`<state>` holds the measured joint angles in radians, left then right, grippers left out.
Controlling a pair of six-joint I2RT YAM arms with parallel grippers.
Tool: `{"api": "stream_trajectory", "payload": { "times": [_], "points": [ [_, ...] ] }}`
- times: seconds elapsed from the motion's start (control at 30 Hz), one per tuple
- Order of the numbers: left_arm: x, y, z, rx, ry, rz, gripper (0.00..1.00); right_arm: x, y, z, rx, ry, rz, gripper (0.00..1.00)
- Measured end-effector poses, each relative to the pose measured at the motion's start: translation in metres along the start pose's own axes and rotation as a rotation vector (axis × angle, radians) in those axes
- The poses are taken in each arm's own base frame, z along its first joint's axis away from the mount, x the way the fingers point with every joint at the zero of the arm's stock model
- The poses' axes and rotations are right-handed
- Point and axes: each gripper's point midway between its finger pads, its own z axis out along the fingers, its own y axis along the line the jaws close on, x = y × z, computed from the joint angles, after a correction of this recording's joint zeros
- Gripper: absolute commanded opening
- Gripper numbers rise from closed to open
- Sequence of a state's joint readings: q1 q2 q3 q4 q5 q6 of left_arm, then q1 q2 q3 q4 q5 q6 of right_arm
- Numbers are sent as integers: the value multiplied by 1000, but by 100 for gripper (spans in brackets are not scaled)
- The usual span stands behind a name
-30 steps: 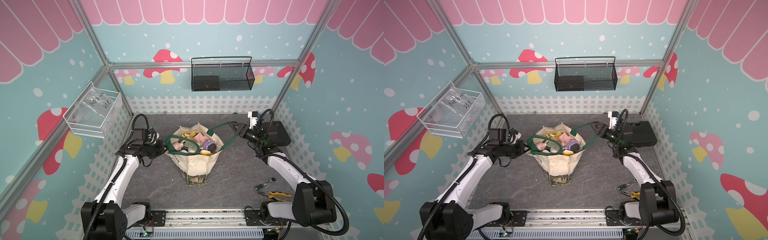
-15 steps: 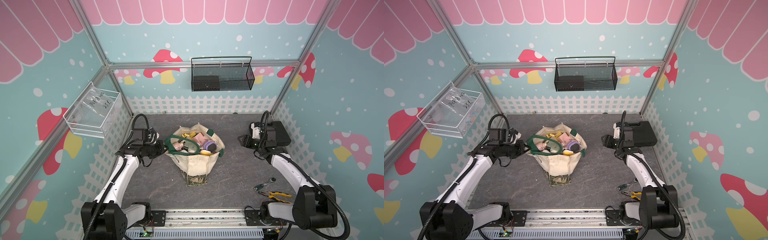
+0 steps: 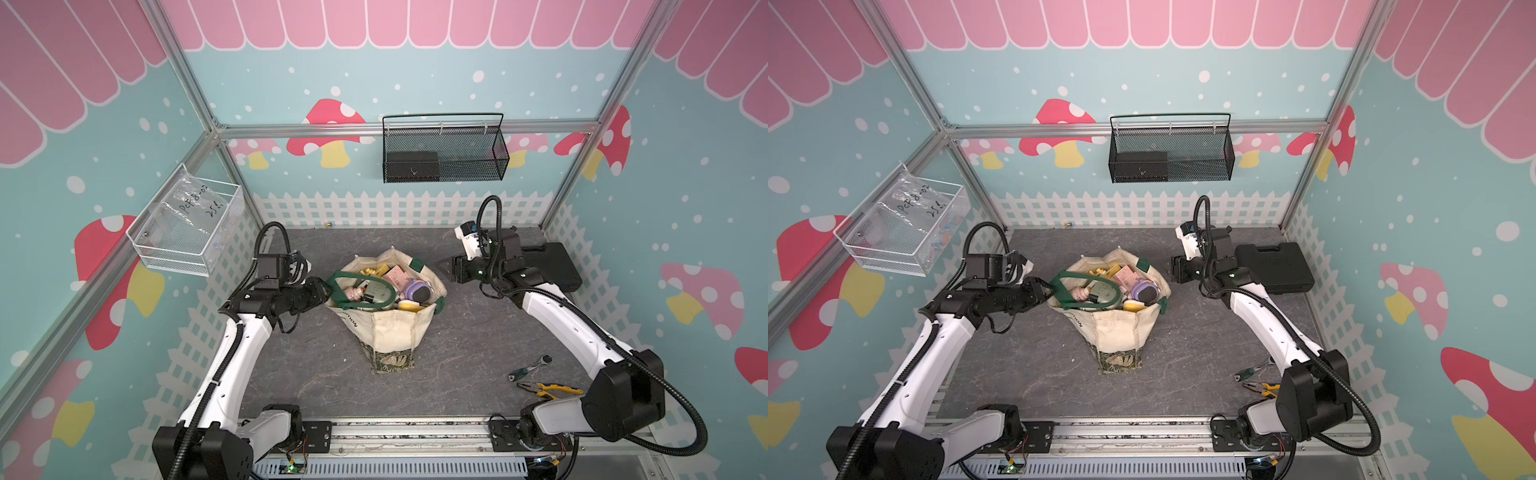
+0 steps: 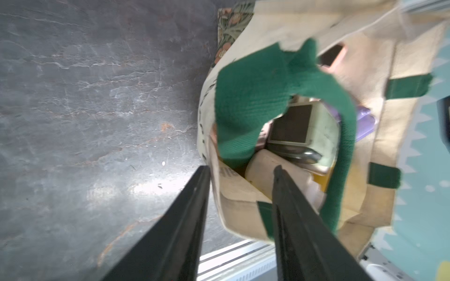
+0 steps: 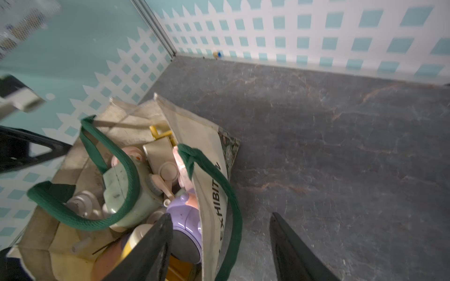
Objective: Take out the pencil sharpeners from the tote bags
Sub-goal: Adjust the canvas bag at the center of the board.
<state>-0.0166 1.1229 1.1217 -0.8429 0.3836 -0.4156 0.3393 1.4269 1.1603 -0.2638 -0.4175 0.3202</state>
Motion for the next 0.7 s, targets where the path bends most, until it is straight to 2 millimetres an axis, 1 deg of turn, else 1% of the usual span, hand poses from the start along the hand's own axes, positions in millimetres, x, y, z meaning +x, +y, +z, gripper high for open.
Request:
{"api": "stream_trajectory", "payload": {
  "times": [0.07,0.13,0.17,0.23,0.27,0.3,0.37,0.43,0.5,0.6,0.7],
  "points": [
    [-16,-10,-24,-16,-73,30,61,14,-2,7,8,48,5,64],
    [-29,-23,-51,-9,-146,55,62,22,-3,11,11,78,6,63],
    [-33,-30,-62,5,-171,63,61,23,-3,12,12,83,6,63],
    [-36,-47,-74,57,-191,70,61,27,-3,13,10,89,4,63],
    [-35,-55,-75,83,-184,71,61,28,-3,14,9,89,4,63],
    [-30,-65,-72,114,-162,76,61,30,-3,14,9,91,5,63],
    [-18,-85,-57,163,-99,85,62,33,-4,16,5,96,7,63],
    [-5,-105,-33,203,-18,87,62,36,-3,16,-1,100,10,63],
    [6,-116,-8,213,47,75,64,36,-2,17,-8,99,11,63],
    [22,-118,27,184,117,45,66,36,-1,17,-17,96,14,63],
    [32,-111,47,139,146,16,69,37,0,17,-24,94,15,63]
  ]
}}
